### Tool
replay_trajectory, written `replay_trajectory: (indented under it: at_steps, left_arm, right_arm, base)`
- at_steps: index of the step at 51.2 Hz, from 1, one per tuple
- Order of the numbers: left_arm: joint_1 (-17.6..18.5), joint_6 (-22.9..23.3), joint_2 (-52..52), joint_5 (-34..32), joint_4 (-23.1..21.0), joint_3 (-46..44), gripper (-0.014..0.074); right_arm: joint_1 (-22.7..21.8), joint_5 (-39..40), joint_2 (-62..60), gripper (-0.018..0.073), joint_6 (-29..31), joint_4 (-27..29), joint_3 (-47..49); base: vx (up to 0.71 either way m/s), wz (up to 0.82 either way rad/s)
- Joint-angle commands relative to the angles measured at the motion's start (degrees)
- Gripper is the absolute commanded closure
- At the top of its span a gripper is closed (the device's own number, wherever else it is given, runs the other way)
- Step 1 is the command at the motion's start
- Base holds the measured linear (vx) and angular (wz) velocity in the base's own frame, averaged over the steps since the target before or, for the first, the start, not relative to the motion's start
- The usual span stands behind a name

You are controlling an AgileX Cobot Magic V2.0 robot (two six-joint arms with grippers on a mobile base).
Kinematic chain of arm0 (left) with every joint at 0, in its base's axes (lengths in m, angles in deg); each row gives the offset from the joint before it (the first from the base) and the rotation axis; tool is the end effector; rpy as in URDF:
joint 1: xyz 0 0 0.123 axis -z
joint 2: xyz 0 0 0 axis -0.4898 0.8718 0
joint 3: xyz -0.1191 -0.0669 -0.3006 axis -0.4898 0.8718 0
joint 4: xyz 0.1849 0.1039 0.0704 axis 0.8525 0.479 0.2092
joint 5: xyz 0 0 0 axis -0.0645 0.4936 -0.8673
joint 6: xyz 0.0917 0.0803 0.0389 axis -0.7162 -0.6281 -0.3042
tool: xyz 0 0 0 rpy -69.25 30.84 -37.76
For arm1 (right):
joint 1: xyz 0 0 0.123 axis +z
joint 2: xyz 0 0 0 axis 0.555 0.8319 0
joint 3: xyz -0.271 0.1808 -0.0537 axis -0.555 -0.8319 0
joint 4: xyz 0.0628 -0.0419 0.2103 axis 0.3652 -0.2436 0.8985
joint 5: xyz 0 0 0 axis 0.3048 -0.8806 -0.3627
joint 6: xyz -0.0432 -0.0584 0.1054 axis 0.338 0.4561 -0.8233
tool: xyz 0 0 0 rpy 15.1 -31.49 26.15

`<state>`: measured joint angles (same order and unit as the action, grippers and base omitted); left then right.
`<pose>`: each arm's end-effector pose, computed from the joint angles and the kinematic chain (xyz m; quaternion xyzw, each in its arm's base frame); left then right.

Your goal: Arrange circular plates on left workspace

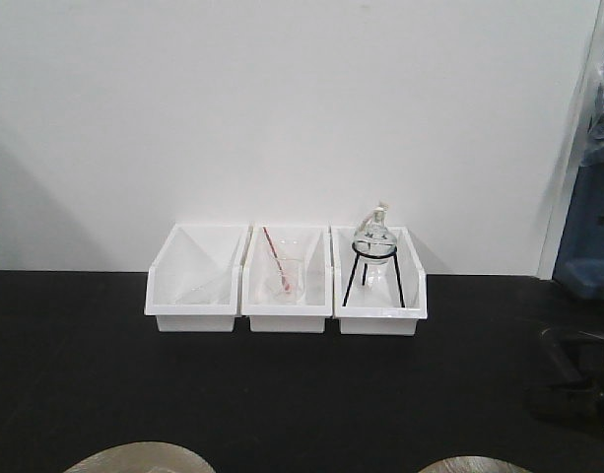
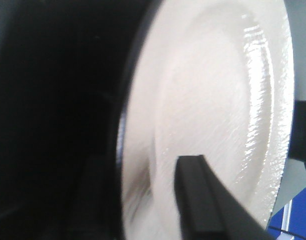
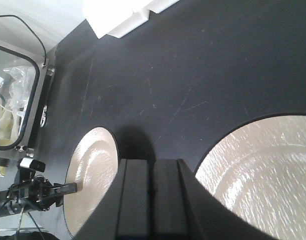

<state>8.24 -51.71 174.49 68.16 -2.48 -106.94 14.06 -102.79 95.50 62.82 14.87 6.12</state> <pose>0.2747 0.0037 0.1811 -0.0835 0.9088 -0.3875 0.1302 0.2533 0.0200 0.3182 0.0770 0.8559 0.4085 0.3076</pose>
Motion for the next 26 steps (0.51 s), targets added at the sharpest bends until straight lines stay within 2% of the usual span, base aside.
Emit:
replay_trajectory:
  at_steps: [1,5,10,13,19,23,26]
  left_arm:
    - [1.2,-0.3,-1.9,2.5,-3.2,-1.3,0.0423]
    - [1.5,0.1,-1.9,2.6,-3.4,-1.3,0.0606]
    - [1.5,1.3,-1.9,4.6,-5.9,-1.3,0.0603]
    - [1.5,1.3,-1.9,7.1,-9.8,-1.3,0.0601]
    - [2.0,0.4,-2.0,11.8,-22.3,-1.3,0.0598]
    - [3.6,0.4,-2.1,12.0,-26.4,-2.1,0.0598]
    - [5.6,0.5,-2.1,10.8,-27.7,-3.6,0.0597]
  right_arm:
    - [-0.4,-1.6,-1.4,0.0564,1.0,3.9,1.6]
    - [-0.4,-1.6,-1.4,0.0564,1.0,3.8,1.6]
    - [-0.4,-1.6,-1.4,0.0564,1.1,3.8,1.6]
    - [-0.4,-1.6,-1.4,0.0564,1.1,3.7,1.6]
    - [-0.4,-1.6,-1.4,0.0564,1.2,3.7,1.6]
    - [-0.4,-1.6,-1.4,0.0564,1.1,3.7,1.6]
    - [-0.4,-1.6,-1.4,0.0564,1.1,3.7,1.6]
  base:
    - [0.00,0.00]
    - [0.00,0.00]
    - [0.00,0.00]
    - [0.00,0.00]
    - [0.00,0.00]
    - [0.00,0.00]
    - [0.00,0.00]
